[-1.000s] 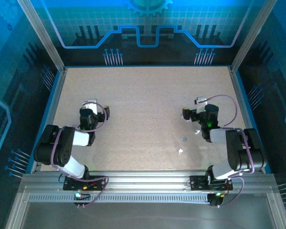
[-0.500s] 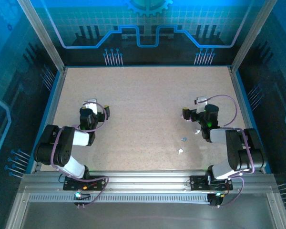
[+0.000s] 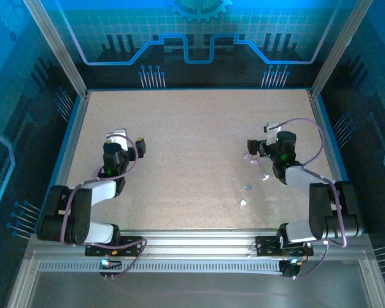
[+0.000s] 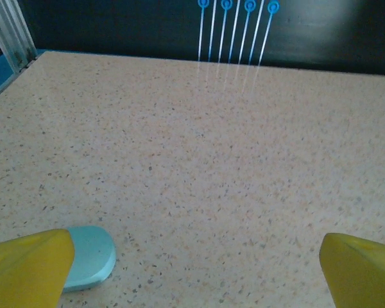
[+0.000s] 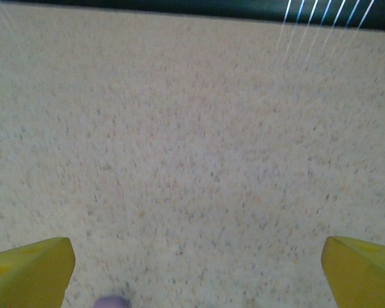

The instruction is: Insert the wireless bluetooth earbuds into the charging case

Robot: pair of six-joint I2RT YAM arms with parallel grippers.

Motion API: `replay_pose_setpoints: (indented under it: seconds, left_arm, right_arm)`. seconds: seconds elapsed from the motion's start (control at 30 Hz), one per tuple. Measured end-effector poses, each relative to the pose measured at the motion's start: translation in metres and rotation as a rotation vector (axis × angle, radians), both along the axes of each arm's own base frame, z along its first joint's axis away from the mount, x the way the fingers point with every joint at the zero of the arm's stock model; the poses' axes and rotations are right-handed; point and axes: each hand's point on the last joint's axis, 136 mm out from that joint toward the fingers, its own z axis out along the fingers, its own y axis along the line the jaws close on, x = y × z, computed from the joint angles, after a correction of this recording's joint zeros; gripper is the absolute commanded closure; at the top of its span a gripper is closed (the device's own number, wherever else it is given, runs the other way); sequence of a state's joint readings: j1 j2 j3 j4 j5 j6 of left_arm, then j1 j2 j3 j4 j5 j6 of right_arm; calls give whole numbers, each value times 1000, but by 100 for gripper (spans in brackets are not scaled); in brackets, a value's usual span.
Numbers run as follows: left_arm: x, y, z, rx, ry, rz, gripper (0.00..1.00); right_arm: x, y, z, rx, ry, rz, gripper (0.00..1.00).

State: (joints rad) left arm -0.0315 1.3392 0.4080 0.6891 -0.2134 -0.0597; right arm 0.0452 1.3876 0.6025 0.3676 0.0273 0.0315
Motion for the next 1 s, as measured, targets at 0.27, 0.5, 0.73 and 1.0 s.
replay_pose_setpoints:
  seconds: [0.27, 0.5, 0.73, 1.0]
  left_arm:
    - [11, 28, 58, -218, 66, 161, 1]
    - [21, 20, 31, -302, 335, 152, 1]
    - [25, 31, -23, -303, 629, 240, 6]
    - [20, 67, -66, -259, 823, 397, 6]
  right_arm:
    - [10, -2, 82, 222, 78, -92, 0]
    - [-16, 40, 76, 455, 236, 83, 5]
    - [-38, 67, 66, 514, 348, 178, 7]
    - [-49, 72, 56, 524, 422, 178, 6]
